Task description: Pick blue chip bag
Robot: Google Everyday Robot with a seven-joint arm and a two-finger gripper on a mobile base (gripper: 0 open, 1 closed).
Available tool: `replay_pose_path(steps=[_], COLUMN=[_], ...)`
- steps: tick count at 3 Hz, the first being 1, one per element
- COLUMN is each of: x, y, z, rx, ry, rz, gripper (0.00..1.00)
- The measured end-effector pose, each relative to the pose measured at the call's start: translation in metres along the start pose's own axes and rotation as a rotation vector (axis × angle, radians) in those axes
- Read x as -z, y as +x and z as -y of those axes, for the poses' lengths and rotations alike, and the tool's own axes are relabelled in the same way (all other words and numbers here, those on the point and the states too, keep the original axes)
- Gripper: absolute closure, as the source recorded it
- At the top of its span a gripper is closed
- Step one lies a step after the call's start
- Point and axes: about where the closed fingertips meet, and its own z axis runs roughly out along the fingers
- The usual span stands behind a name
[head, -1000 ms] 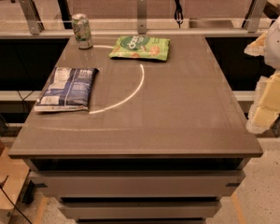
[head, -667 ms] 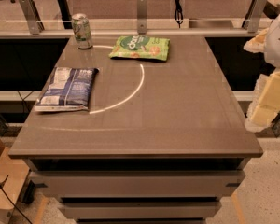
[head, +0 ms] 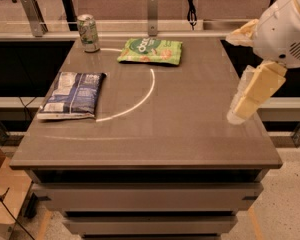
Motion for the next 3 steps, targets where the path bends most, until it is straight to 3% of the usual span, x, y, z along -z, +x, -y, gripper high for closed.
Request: replay_pose_path(steps=[1,3], x=[-0.036,-0.048], y=[-0.04,-0.049], z=[0.001,0.004], rx=[0.05,0.024], ry=[-0.08,-0.076], rz=[0.12,0.148], gripper=[0.0,0.0])
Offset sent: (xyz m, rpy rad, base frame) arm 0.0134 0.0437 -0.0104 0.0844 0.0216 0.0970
